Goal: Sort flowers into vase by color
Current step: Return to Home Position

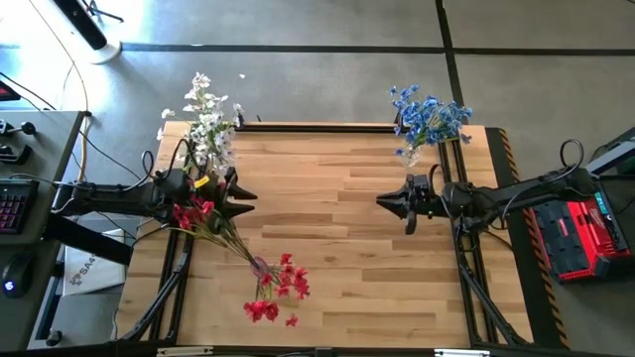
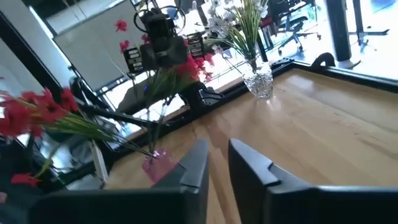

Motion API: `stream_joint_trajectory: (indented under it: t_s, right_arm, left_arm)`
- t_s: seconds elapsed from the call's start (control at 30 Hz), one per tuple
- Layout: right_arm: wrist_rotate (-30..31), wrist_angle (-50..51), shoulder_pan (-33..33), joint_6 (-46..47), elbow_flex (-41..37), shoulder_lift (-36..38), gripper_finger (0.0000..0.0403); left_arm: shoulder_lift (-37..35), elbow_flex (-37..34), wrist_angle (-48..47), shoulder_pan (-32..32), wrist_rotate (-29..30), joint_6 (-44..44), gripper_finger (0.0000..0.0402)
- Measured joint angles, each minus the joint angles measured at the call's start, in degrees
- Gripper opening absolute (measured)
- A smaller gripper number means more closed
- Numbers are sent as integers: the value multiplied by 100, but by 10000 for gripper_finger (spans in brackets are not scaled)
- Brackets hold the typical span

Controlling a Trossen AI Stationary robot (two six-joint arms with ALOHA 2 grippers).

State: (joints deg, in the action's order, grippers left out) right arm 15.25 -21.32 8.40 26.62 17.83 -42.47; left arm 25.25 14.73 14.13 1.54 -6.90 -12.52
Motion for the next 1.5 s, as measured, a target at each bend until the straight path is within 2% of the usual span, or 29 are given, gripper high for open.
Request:
stream_joint_trajectory:
  t_s: [0.2,0.47,0.53,0.67,0.83,1.1,1.27,1.5]
  right_arm:
    - [0,-41,0,54,4,14,115]
    - [78,-30,-4,318,6,14,197]
    - [76,-12,-4,340,6,14,204]
    - [76,53,-4,472,6,14,203]
    - [74,289,-4,639,6,12,185]
    - [71,313,3,642,8,12,140]
    - [79,315,7,609,9,12,117]
    - [105,313,7,598,9,10,89]
  left_arm:
    - [175,742,-712,-55,18,193,141]
    - [469,2086,-2008,-59,-42,329,184]
    - [497,2581,-2546,-59,55,368,185]
    - [586,3774,-4043,-59,697,252,179]
    - [469,4817,-6170,-59,1226,123,144]
    - [-734,4862,-7761,-32,1233,-334,14]
    - [-1291,4779,-8939,128,1892,-378,12]
    - [-1503,3922,-9358,313,1985,148,2]
